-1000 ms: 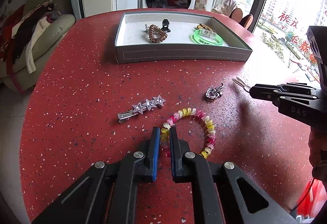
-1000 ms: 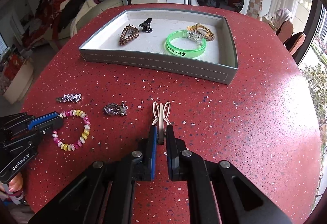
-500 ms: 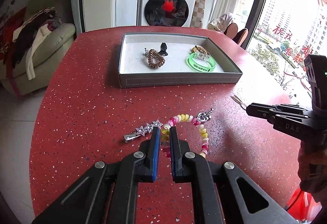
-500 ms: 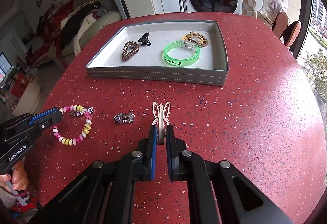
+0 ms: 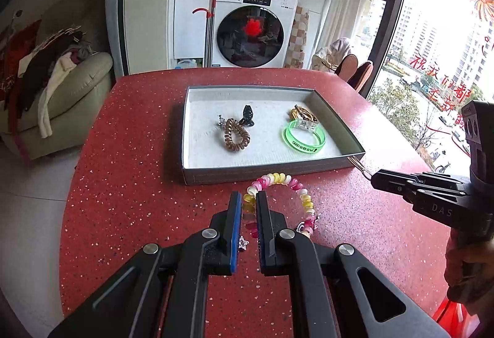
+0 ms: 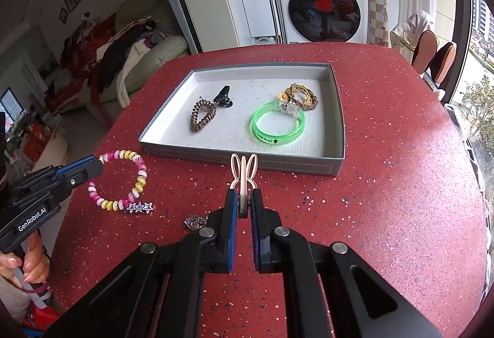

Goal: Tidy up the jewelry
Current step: 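Carry the bracelet into the tray with left tool while right carries the clip, open both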

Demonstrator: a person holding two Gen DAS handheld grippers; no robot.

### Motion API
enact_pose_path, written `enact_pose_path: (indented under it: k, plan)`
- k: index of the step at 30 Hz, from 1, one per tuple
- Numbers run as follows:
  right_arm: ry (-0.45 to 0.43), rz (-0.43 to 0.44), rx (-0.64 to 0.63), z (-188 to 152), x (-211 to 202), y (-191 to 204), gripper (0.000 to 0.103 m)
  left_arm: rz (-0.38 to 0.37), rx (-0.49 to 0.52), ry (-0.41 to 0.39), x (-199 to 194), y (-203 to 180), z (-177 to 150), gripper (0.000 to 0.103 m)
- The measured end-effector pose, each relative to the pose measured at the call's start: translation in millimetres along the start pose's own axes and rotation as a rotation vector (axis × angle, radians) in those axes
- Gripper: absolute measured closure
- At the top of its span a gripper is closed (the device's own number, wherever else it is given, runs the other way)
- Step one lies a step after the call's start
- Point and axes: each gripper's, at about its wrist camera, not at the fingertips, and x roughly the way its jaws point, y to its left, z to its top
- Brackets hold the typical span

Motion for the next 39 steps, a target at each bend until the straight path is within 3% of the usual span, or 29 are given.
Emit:
enact_pose_path:
  k: [10,17,28,39]
  plan:
    - [-0.016,-0.018,0.004,34,13,-9,0.094,0.026,0.002,-0.013,24,6,38,0.075]
    - [0.023,-0.069,0.037,48,37,-29,0.094,0.065,-0.001,0.014,57,16,57,0.075]
    - [0.096,-0.124,0.119,56,81,-63,0.094,0.112,0.002,0.109,113,28,60,0.075]
    - [0.103,-0.152,0.145,68,105,-74,0.094,0.155,0.006,0.132,144,31,62,0.075]
